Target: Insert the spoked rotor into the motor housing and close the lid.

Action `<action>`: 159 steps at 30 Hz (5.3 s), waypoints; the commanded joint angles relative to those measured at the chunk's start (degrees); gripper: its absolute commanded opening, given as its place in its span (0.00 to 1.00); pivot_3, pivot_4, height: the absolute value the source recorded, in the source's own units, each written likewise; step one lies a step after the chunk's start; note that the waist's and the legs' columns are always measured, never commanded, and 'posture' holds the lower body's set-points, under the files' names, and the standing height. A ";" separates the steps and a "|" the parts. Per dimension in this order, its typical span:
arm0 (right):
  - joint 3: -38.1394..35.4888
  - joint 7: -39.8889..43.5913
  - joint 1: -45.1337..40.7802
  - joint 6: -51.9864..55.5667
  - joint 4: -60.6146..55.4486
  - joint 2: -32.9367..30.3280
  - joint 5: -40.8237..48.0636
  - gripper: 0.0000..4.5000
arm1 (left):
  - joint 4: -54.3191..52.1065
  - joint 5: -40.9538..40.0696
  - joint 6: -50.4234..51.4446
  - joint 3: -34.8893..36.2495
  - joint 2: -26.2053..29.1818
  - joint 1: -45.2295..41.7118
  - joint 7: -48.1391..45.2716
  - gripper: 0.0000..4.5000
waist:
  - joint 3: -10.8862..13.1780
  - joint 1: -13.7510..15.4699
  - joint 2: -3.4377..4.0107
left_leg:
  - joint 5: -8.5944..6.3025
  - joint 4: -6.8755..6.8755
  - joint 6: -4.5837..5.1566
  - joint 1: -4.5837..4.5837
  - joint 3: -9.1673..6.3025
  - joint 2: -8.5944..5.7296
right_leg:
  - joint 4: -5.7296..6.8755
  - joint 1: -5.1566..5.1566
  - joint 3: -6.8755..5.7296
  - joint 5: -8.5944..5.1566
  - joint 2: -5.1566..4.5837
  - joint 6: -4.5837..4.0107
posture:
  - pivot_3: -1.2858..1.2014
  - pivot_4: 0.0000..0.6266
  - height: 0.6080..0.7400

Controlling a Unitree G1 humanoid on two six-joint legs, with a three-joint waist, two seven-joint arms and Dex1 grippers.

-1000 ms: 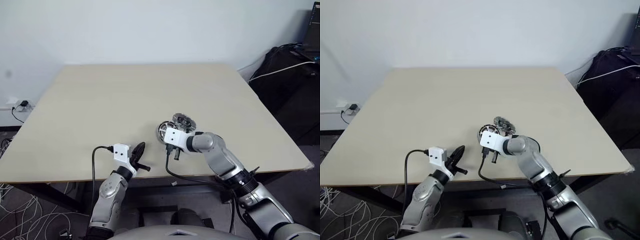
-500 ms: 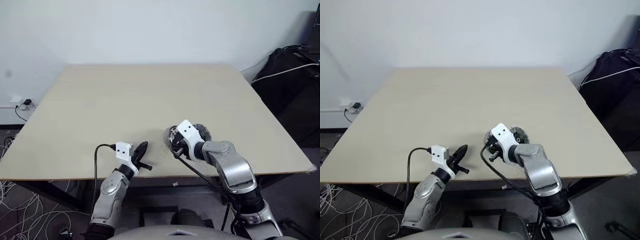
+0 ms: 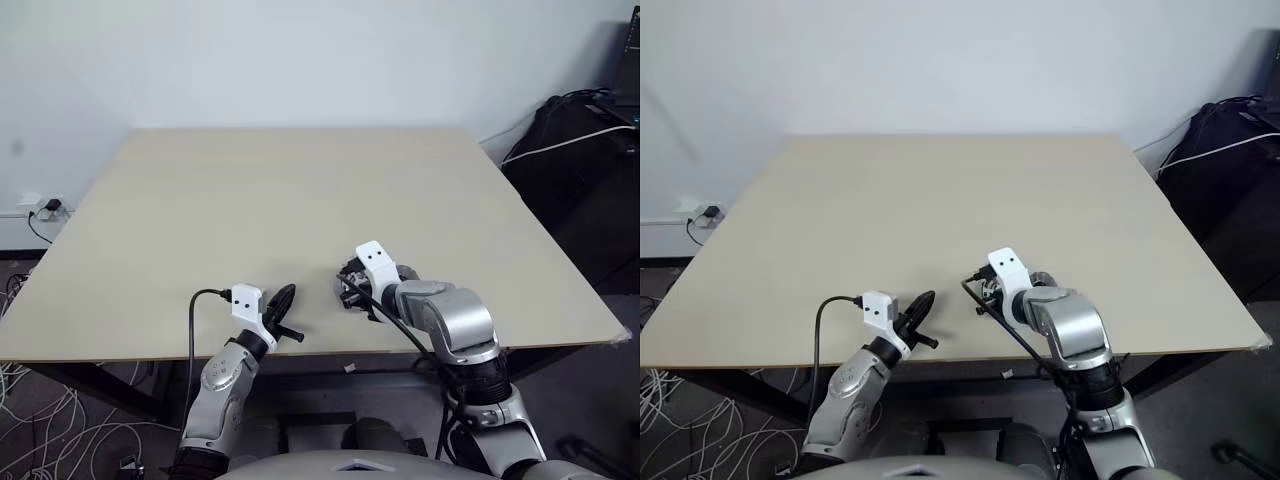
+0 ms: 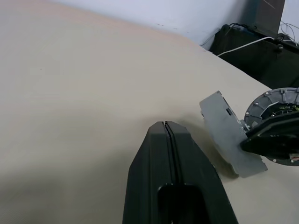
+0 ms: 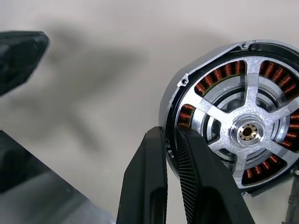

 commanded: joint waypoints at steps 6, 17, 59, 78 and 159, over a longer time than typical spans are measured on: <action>0.00 -3.17 -4.20 -1.55 2.88 2.23 4.26 0.02 | -1.79 -0.38 -0.30 0.04 -0.50 -0.07 0.66 0.00 | 0.00 -0.58 0.00 | 0.02 0.01 0.04 0.01 0.10 0.00 | -0.01 0.02 0.06 0.09 0.22 0.16 | 0.52 0.00 1.00; -1.49 -5.42 -7.17 -1.29 2.79 10.23 10.07 0.80 | -1.86 -0.33 0.06 -0.03 -0.49 0.04 0.66 0.00 | 0.00 -1.40 0.00 | 0.07 0.00 0.05 0.07 0.11 0.02 | 0.01 0.07 0.08 0.29 0.30 0.51 | 0.52 0.00 1.00; -1.25 -19.15 20.99 -42.65 -7.96 -8.67 -11.70 0.00 | -2.24 0.25 1.53 -0.34 1.69 -0.93 -0.82 0.00 | 0.03 -1.24 -0.04 | 0.20 0.02 0.19 0.22 0.27 0.06 | -0.01 0.08 0.28 0.10 0.29 0.54 | 0.52 0.00 1.00; 1.34 -20.02 16.60 -49.63 3.29 0.66 -10.15 0.00 | -3.11 0.79 1.19 -0.73 2.52 -0.36 -0.52 0.00 | 0.05 -1.25 -0.08 | 0.20 0.01 0.19 0.38 0.28 0.04 | -0.06 0.07 0.30 0.23 0.06 0.40 | 0.52 0.00 1.00; 3.14 19.63 -0.70 -71.94 38.47 -11.75 3.09 0.99 | -6.86 0.78 1.34 0.93 3.99 2.18 1.99 0.00 | 0.11 -1.11 -0.10 | 0.19 -0.05 0.19 0.44 0.28 0.01 | -0.08 0.11 0.43 0.27 -0.26 0.23 | 0.52 0.00 1.00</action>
